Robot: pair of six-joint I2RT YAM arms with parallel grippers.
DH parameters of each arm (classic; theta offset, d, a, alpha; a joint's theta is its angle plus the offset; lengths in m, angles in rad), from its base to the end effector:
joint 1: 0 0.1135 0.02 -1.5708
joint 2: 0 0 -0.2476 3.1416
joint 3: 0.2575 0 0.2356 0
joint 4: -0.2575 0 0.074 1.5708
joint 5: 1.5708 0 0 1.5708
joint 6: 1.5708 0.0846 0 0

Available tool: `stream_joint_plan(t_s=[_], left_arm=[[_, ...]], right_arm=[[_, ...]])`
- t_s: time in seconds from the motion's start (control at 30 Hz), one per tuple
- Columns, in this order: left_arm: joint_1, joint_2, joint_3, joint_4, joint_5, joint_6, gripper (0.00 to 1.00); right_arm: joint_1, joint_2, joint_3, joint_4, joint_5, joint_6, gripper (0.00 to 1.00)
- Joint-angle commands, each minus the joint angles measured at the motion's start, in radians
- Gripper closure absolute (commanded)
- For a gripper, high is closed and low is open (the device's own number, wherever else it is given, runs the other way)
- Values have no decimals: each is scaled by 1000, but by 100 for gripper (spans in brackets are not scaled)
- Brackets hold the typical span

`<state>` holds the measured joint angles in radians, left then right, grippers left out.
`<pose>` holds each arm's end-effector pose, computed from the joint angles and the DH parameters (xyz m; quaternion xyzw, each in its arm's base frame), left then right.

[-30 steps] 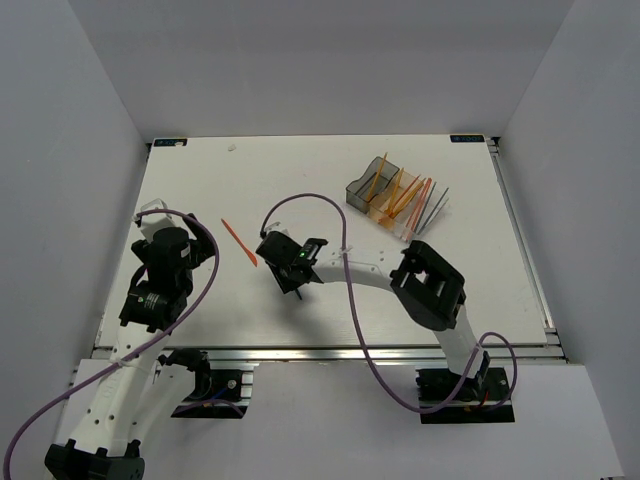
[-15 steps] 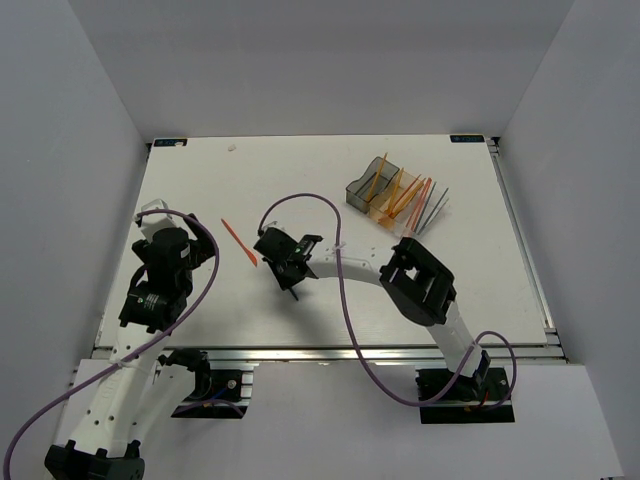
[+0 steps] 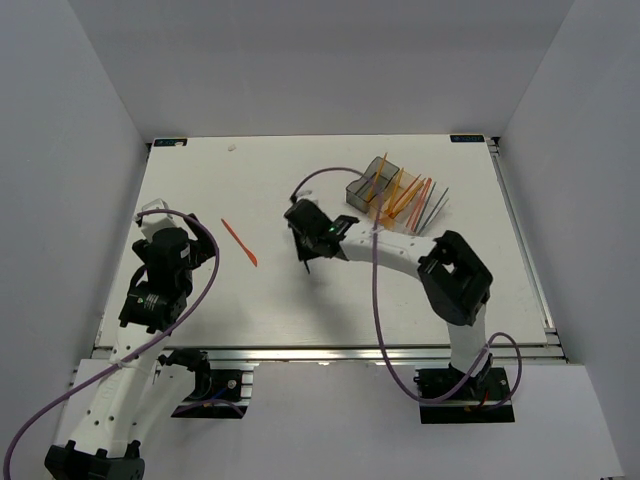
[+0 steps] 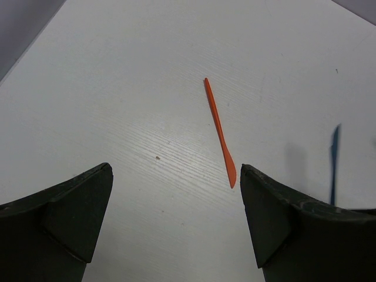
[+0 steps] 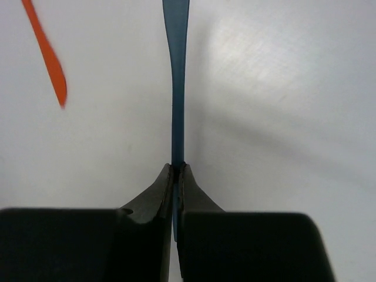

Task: Sort the eating utensils into containers

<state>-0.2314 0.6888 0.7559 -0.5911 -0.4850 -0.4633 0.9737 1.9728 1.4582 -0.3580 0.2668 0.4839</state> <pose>0.1852 -0.0031 0.2715 -0.2165 0.8213 0.0304 0.5270 0.2685 0.3553 0.1623 -0.1817 0.9146 0.1325 0.3361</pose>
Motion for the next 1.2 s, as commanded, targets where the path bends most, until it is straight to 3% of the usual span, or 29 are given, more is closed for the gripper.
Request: stream_joint_plan(t_s=[0.0, 0.27, 0.47, 0.7, 0.93, 1.07, 1.17], left_arm=[[-2, -17, 13, 10, 3, 6, 2], [-2, -15, 11, 13, 11, 8, 2], [-2, -17, 11, 14, 20, 9, 2], [-3, -6, 13, 16, 23, 12, 2], [-2, 6, 13, 14, 17, 11, 2], [-2, 15, 14, 13, 14, 11, 2], [-2, 18, 13, 14, 13, 9, 2]], right_arm=[[-146, -110, -4, 149, 133, 73, 100], [-413, -8, 161, 182, 241, 142, 100], [-493, 130, 330, 142, 330, 150, 100], [-518, 179, 352, 125, 321, 156, 100], [-520, 107, 177, 226, 261, 203, 100], [-518, 142, 229, 182, 249, 197, 98], [-518, 147, 241, 166, 238, 191, 87]])
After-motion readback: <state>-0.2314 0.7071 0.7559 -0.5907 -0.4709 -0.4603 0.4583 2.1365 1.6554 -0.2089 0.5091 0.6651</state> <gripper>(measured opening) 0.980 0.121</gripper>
